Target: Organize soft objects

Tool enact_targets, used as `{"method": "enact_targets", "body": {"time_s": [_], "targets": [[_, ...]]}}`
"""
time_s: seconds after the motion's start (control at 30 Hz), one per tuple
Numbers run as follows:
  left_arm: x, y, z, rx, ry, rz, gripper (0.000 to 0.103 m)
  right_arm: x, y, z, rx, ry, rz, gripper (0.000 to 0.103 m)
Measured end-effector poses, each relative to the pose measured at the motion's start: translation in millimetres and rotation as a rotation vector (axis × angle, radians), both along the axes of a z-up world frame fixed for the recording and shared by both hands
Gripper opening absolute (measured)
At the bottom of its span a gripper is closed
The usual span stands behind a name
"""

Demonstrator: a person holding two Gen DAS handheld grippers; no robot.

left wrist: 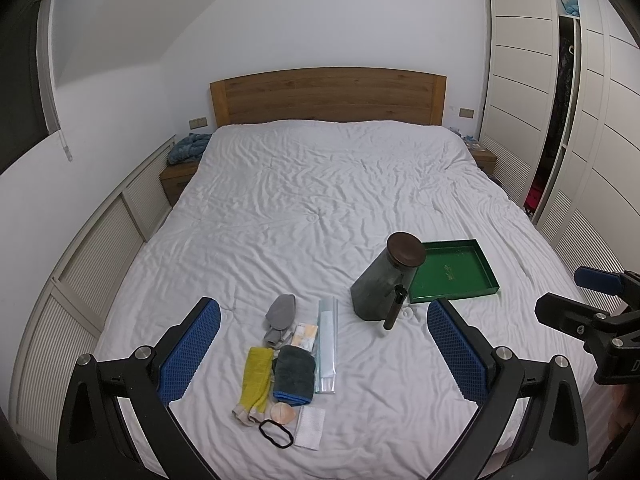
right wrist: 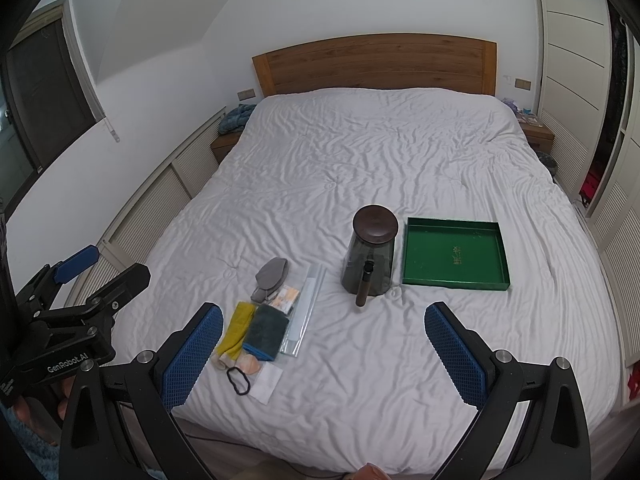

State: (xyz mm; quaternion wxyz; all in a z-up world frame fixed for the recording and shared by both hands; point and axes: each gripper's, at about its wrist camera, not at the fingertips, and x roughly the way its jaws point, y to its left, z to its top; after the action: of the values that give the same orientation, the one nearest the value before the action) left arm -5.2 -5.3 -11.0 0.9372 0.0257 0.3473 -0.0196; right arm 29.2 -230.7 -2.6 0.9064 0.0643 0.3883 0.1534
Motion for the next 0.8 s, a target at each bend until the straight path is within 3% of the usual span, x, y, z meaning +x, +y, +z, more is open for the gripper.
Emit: {"method": "enact_targets", "body": {"time_s": [0.6, 0.8], "targets": [[0.8, -0.8, -7.1, 0.003, 0.005, 0.003, 0.101, -1.9, -0.3, 0.2, 0.001, 0.003, 0.005, 0.103], [7.3, 5.7, -15.3, 0.011, 0.027, 0.014, 0.101, 10.7, 5.3, -16.7, -0.004, 0.012, 0.025, 0.103]]}}
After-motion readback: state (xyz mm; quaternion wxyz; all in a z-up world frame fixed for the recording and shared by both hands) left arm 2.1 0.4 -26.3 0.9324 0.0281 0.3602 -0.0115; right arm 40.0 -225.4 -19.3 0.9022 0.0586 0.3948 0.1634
